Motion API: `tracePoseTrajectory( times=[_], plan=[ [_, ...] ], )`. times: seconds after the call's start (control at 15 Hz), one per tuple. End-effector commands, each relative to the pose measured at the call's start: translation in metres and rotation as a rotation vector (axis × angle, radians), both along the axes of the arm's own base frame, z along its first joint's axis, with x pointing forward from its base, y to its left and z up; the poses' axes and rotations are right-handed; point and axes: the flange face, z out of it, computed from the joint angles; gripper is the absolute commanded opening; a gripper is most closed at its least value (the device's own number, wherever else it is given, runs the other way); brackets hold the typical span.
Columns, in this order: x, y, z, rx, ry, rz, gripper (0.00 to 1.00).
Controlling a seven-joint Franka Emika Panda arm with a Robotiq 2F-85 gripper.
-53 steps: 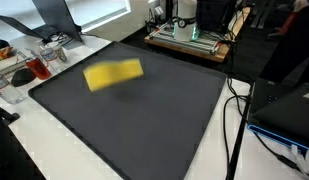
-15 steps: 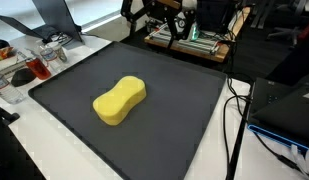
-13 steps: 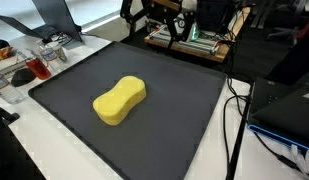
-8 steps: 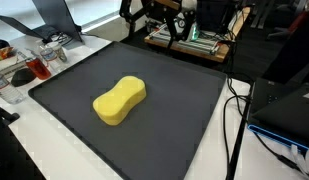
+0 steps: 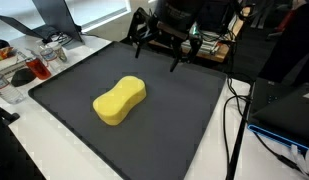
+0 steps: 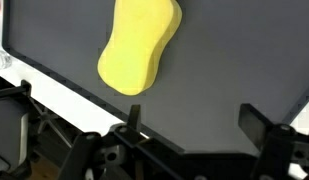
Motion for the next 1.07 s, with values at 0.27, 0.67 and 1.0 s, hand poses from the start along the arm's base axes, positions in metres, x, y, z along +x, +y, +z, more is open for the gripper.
tracePoseTrajectory(
  times=[0.27,0.67,1.0],
  plan=[
    [0.048,0.014,-0.057,-0.098,0.092,0.02,1.0],
    [0.035,0.021,-0.114,-0.102,0.171,0.097,1.0],
    [0.009,0.017,-0.114,-0.092,0.186,0.122,1.0]
  ],
)
